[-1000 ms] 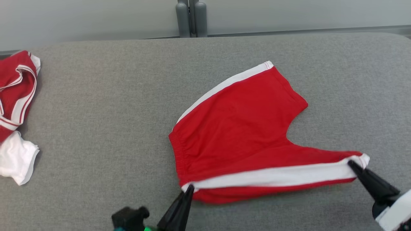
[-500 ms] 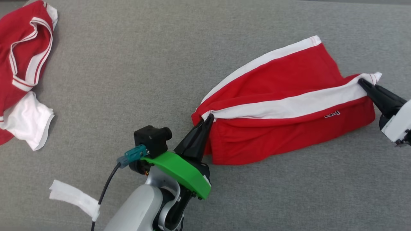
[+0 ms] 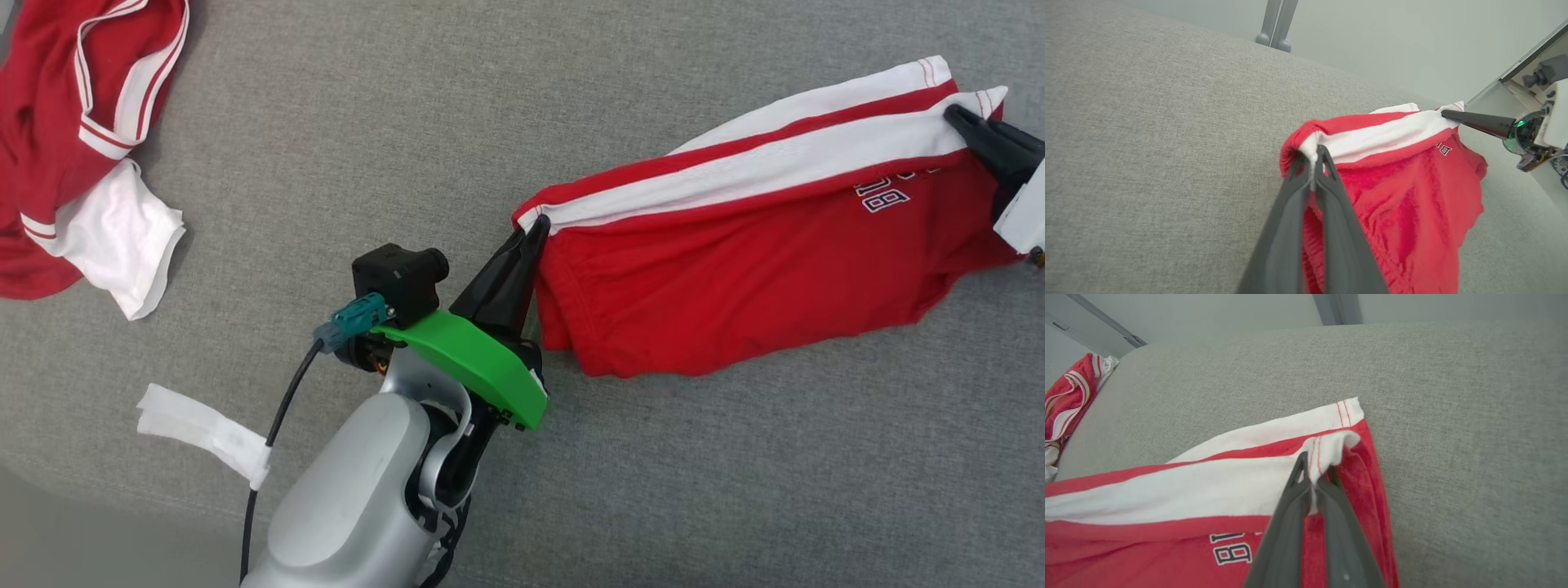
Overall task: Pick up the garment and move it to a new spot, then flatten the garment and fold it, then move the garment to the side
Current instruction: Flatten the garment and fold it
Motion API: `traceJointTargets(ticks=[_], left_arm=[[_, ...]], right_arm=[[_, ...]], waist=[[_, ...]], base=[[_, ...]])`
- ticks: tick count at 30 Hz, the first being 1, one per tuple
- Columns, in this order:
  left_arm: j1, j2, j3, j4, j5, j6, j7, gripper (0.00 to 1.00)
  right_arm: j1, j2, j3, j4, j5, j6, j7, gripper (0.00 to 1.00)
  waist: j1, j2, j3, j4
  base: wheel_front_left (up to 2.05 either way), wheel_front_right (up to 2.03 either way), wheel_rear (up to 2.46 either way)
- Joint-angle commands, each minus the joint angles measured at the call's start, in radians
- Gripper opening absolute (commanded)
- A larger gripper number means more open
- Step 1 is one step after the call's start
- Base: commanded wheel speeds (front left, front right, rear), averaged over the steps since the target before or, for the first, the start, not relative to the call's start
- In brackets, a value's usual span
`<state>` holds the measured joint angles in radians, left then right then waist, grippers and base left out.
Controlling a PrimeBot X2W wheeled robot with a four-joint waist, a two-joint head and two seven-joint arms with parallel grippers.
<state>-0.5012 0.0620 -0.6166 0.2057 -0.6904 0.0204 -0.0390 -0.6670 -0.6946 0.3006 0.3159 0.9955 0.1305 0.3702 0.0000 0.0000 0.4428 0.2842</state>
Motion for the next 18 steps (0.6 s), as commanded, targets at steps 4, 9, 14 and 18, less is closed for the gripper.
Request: traceJointTargets(ticks=[4,9,14,18], left_arm=[[-0.033,-0.006,-0.004,0.039,-0.035,0.000,-0.027,0.00],[-0.063,-0.009,-0.018,0.082,-0.053,0.017,-0.062,0.00],[-0.091,-0.011,-0.047,0.105,-0.094,0.031,-0.082,0.00],[-0.103,-0.011,-0.077,0.121,-0.116,0.042,-0.076,0.18]], right_arm=[[-0.045,-0.003,0.011,0.032,-0.016,0.000,0.010,0.00],[-0.081,0.004,0.023,0.058,-0.030,0.000,-0.004,0.00],[-0.115,0.012,0.042,0.074,-0.061,0.000,-0.033,1.00],[-0.127,0.018,0.071,0.078,-0.066,0.000,-0.020,1.00]], waist=[[0.0000,0.0000,0.017,0.012],[0.0000,0.0000,0.027,0.014],[0.0000,0.0000,0.046,0.015],[0.0000,0.0000,0.052,0.009]], base=[[0.00,0.00,0.00],[0.00,0.00,0.00],[0.00,0.00,0.00],[0.00,0.00,0.00]])
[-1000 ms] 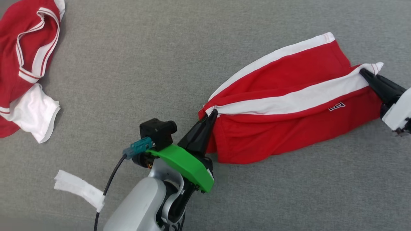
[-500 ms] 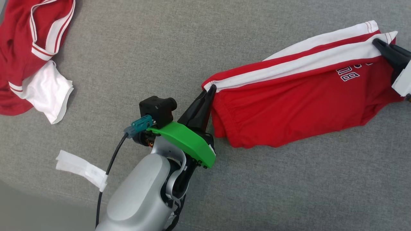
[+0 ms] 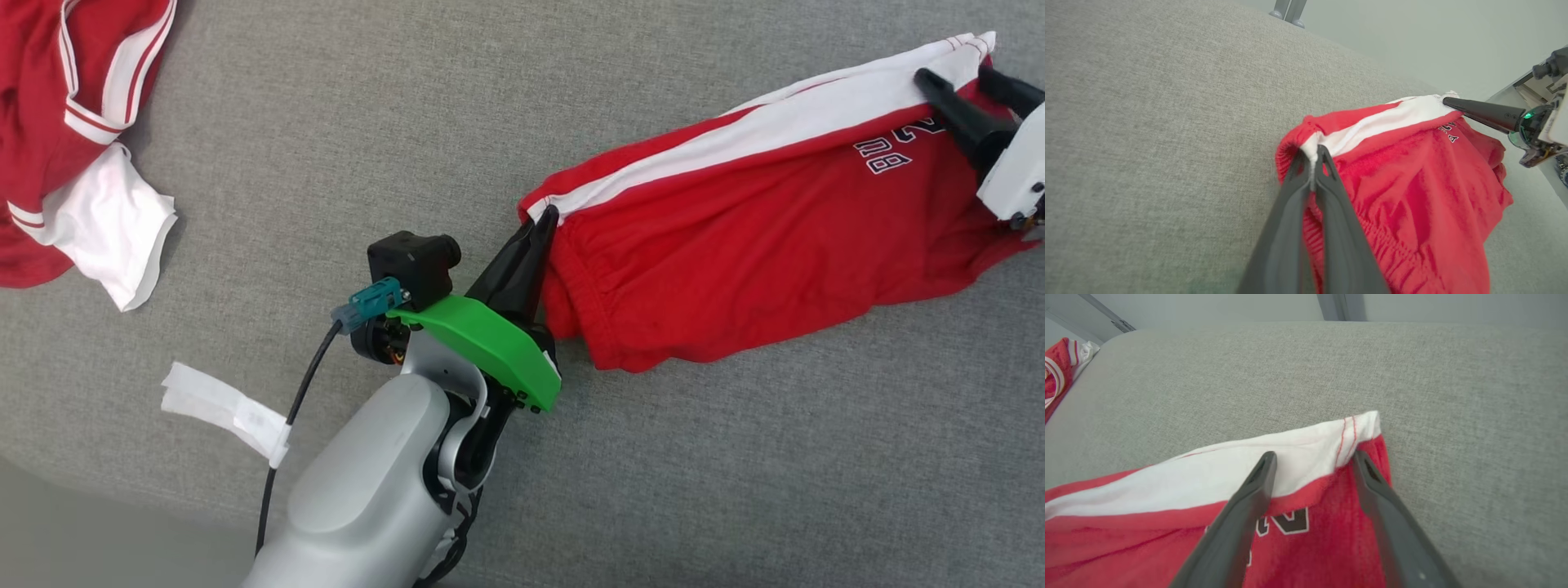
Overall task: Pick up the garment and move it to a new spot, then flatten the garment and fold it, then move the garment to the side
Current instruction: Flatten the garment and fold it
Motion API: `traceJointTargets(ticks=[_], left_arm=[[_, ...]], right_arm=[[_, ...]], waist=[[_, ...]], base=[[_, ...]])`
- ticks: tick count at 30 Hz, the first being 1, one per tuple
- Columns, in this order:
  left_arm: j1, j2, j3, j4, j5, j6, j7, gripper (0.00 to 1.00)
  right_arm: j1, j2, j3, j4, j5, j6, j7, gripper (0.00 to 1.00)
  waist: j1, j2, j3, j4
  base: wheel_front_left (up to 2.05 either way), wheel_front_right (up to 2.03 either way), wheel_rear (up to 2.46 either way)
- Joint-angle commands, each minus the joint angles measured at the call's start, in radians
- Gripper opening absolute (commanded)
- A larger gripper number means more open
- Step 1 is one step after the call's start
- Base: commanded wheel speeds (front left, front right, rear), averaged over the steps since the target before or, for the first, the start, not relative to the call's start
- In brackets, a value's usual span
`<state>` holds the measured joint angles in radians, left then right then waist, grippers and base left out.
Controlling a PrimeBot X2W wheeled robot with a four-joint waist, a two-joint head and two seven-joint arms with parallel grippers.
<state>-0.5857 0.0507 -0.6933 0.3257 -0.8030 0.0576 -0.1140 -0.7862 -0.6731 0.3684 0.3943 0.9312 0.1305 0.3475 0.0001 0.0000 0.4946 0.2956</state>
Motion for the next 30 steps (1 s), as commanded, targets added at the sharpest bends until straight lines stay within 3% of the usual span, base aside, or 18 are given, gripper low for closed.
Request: traceJointTargets(ticks=[1,2,3,7,10,14,19,25,30], left_arm=[[-0.016,0.001,-0.007,0.008,-0.007,0.005,0.001,0.29],[-0.012,0.001,-0.010,0.013,-0.009,0.005,0.001,0.39],[-0.006,0.001,-0.011,0.018,-0.009,0.008,-0.003,0.98],[0.028,0.026,-0.013,0.019,0.001,0.021,-0.011,1.00],[0.069,0.059,-0.012,-0.010,0.034,0.054,-0.040,1.00],[0.143,0.135,-0.017,-0.095,0.134,0.132,-0.111,1.00],[0.258,0.154,0.012,-0.212,0.224,0.206,-0.149,1.00],[0.338,0.087,0.088,-0.346,0.408,0.219,-0.151,1.00],[0.396,0.028,0.136,-0.368,0.482,0.170,-0.151,1.00]], right_arm=[[-0.003,-0.007,0.017,-0.008,-0.007,0.000,0.003,1.00],[0.004,-0.009,0.026,-0.011,-0.007,0.000,0.002,1.00],[0.013,-0.011,0.035,-0.017,-0.001,0.000,0.002,1.00],[0.037,-0.033,0.063,-0.058,-0.002,0.000,-0.021,1.00],[0.069,-0.067,0.070,-0.086,-0.026,0.000,-0.046,1.00],[0.122,-0.130,0.105,-0.134,-0.074,0.000,0.001,1.00],[0.132,-0.165,0.091,-0.162,-0.152,0.000,0.058,1.00],[0.076,-0.107,0.067,-0.131,-0.255,0.000,0.156,1.00],[0.042,-0.058,0.054,-0.032,-0.354,0.000,0.213,1.00]], waist=[[-0.0001,0.0000,-0.004,-0.006],[-0.0001,0.0000,-0.009,-0.009],[-0.0001,0.0000,-0.015,-0.013],[-0.0001,0.0000,-0.041,-0.033],[-0.0001,0.0000,-0.069,-0.048],[-0.0001,0.0000,-0.095,-0.065],[-0.0001,0.0000,-0.090,-0.054],[-0.0001,0.0000,-0.034,-0.016],[-0.0001,0.0000,-0.004,0.015]], base=[[0.00,0.00,0.00],[0.00,0.00,0.00],[0.00,0.00,0.00],[0.00,0.00,0.00],[0.00,0.00,0.00],[0.00,0.00,0.00],[0.00,0.00,0.00],[0.00,0.00,0.00],[0.00,0.00,0.00]])
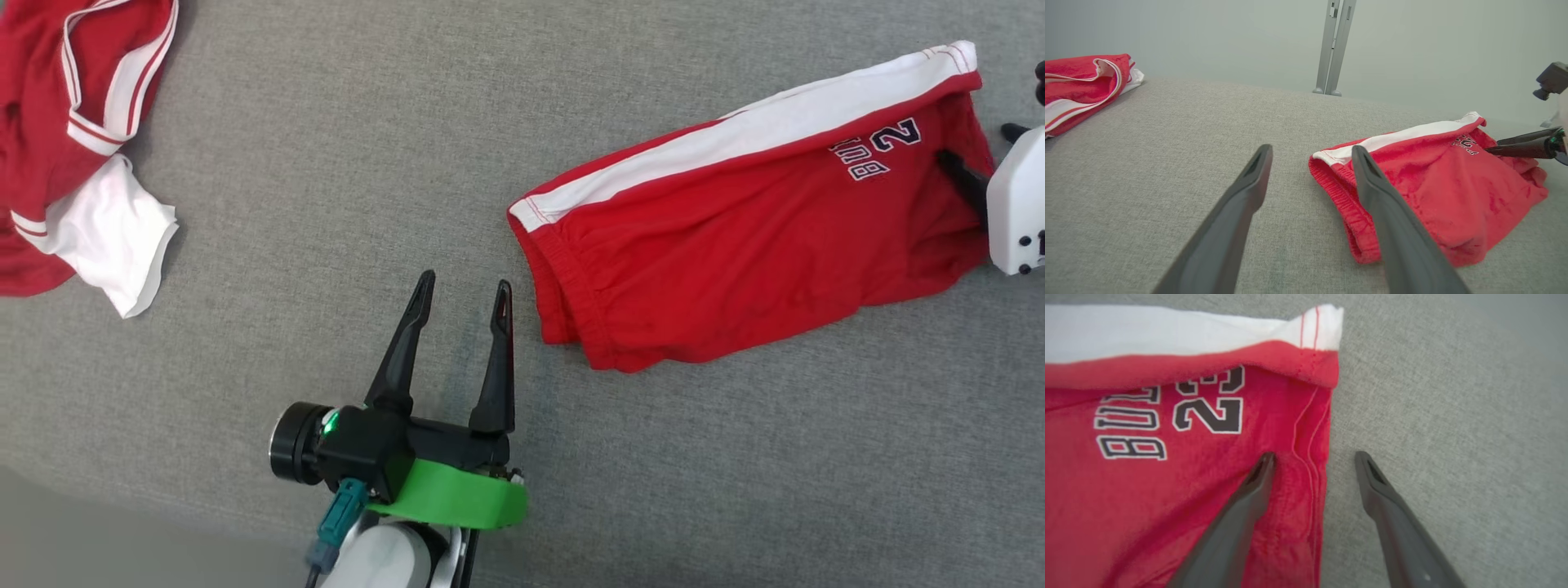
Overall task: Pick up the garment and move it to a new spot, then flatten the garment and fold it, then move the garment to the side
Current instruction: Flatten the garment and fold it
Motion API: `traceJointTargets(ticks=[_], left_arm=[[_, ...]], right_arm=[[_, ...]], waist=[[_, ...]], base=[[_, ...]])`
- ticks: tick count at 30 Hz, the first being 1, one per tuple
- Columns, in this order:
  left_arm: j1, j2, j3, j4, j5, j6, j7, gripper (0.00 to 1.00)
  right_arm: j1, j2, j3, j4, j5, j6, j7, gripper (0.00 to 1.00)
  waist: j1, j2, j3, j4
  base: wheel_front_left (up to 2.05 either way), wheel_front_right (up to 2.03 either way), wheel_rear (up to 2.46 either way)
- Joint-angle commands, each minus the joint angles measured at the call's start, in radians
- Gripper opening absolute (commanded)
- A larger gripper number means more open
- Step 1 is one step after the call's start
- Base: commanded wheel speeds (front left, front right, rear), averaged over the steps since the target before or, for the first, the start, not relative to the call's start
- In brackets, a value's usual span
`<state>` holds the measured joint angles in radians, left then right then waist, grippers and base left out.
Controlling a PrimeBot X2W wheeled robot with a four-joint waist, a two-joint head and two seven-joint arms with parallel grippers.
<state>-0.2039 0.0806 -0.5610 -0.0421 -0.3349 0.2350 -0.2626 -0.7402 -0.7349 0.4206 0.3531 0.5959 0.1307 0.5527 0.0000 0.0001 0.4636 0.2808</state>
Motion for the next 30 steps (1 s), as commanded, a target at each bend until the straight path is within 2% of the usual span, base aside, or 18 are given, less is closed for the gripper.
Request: traceJointTargets(ticks=[1,5,8,9,10,16,24,30], left_arm=[[0.020,-0.008,0.010,0.001,0.018,-0.016,-0.003,1.00],[0.045,-0.024,0.044,0.003,0.041,-0.047,-0.003,1.00],[0.059,-0.028,0.073,0.009,0.055,-0.066,-0.003,1.00],[0.062,-0.029,0.082,0.011,0.057,-0.071,-0.003,1.00],[0.066,-0.029,0.092,0.012,0.063,-0.076,-0.003,1.00],[0.092,-0.030,0.126,0.010,0.065,-0.094,-0.003,1.00],[0.139,-0.029,0.159,0.019,0.064,-0.119,-0.003,1.00],[0.185,-0.029,0.179,0.017,0.058,-0.135,-0.003,1.00]], right_arm=[[-0.003,0.008,0.006,0.027,-0.037,0.000,0.016,1.00],[0.029,0.067,0.003,0.079,-0.013,0.002,0.052,1.00],[0.068,0.100,0.027,0.070,0.041,0.006,0.075,0.99],[0.079,0.108,0.033,0.064,0.071,0.006,0.082,0.59],[0.092,0.110,0.045,0.047,0.104,0.006,0.087,0.00],[0.099,0.036,0.011,0.027,0.186,-0.001,-0.007,0.00],[0.124,-0.023,-0.085,0.121,0.195,-0.001,-0.222,0.00],[0.182,-0.101,-0.147,0.169,0.223,-0.001,-0.269,0.00]], waist=[[0.0000,-0.0001,0.029,0.034],[0.0000,-0.0001,0.025,0.039],[0.0000,-0.0001,0.014,0.034],[0.0000,-0.0001,0.010,0.030],[0.0000,-0.0001,0.005,0.026],[0.0000,-0.0001,-0.030,-0.013],[0.0000,-0.0001,-0.108,-0.054],[0.0000,-0.0001,-0.157,-0.067]], base=[[0.00,0.00,0.00],[0.00,0.00,0.00],[0.00,0.00,0.00],[0.00,0.00,0.00],[0.00,0.00,0.00],[0.00,0.00,0.00],[0.00,0.00,0.00],[0.00,0.00,0.00]])
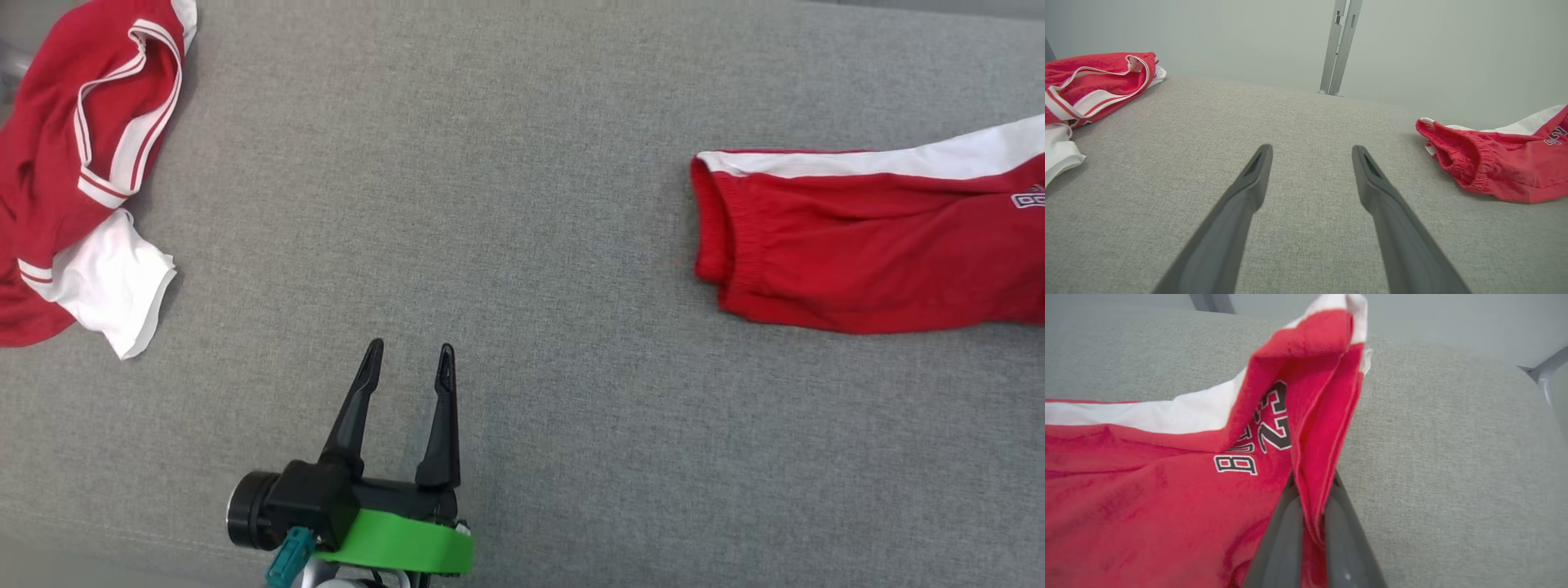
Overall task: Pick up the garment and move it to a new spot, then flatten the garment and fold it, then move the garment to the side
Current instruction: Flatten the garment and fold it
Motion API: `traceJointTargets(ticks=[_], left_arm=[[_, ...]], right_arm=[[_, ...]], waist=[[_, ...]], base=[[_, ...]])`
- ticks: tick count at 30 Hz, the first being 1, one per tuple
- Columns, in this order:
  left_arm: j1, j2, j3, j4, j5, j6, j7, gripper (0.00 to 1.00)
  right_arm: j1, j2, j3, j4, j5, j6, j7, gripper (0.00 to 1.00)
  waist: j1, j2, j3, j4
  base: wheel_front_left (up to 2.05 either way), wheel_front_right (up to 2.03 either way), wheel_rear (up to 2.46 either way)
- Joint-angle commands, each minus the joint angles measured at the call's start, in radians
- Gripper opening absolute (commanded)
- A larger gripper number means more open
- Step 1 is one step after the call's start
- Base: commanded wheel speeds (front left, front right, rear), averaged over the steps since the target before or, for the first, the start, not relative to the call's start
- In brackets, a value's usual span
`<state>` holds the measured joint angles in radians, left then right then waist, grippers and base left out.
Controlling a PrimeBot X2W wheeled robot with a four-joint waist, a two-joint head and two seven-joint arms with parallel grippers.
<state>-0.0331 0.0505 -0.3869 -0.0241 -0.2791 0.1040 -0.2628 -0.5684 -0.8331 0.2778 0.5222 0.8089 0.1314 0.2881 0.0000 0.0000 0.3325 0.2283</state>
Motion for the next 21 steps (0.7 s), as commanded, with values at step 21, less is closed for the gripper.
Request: traceJointTargets(ticks=[21], left_arm=[[-0.014,0.001,-0.064,0.041,-0.060,0.012,-0.002,1.00]], right_arm=[[-0.120,0.362,0.111,-0.120,-0.073,-0.001,0.187,0.00]], waist=[[0.0000,0.0000,-0.031,0.006]], base=[[0.00,0.00,0.00]])
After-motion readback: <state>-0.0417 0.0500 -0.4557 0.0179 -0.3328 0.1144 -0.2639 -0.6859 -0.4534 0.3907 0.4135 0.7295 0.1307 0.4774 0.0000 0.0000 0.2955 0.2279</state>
